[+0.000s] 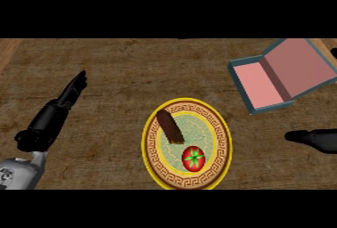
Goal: Pick the tomato from the plate and place it in the cardboard box
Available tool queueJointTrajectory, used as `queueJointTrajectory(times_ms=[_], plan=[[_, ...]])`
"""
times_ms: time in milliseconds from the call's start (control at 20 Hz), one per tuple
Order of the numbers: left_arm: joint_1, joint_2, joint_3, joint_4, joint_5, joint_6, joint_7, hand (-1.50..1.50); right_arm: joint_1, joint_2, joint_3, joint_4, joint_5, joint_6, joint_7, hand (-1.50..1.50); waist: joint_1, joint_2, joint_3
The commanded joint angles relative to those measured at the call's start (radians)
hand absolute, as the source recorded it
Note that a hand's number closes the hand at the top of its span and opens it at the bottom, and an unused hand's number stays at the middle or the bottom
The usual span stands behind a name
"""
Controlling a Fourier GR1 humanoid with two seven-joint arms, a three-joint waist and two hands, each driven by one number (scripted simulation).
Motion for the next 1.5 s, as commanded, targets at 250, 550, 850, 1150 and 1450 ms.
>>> queueJointTrajectory(times_ms=[250, 550, 850, 1150, 1450], plan=[[-0.027, -0.013, -0.001, -0.012, -0.019, -0.039, -0.001, 0.0, 0.226, -0.089, 0.16, -0.226, 0.374, 0.016, -0.07, -1.5, 0.033, 0.009, 0.007], [-0.008, -0.016, 0.019, 0.026, -0.032, -0.063, -0.052, 0.0, 0.17, -0.179, 0.272, -0.362, 0.503, 0.135, 0.203, -1.5, 0.053, 0.011, 0.004], [-0.081, -0.077, -0.021, 0.051, -0.075, -0.033, -0.021, 0.0, 0.052, -0.266, 0.45, -0.475, 0.524, 0.372, 0.491, -1.5, 0.055, 0.014, 0.001], [-0.088, -0.026, 0.04, 0.042, -0.026, -0.111, -0.016, 0.0, -0.14, -0.148, 0.644, -0.449, 0.553, 0.522, 0.786, -1.5, 0.068, 0.013, 0.003], [-0.037, -0.061, 0.033, 0.027, -0.05, -0.086, -0.031, 0.0, -0.309, 0.061, 0.754, -0.376, 0.469, 0.628, 1.085, -1.5, 0.064, 0.009, 0.002]])
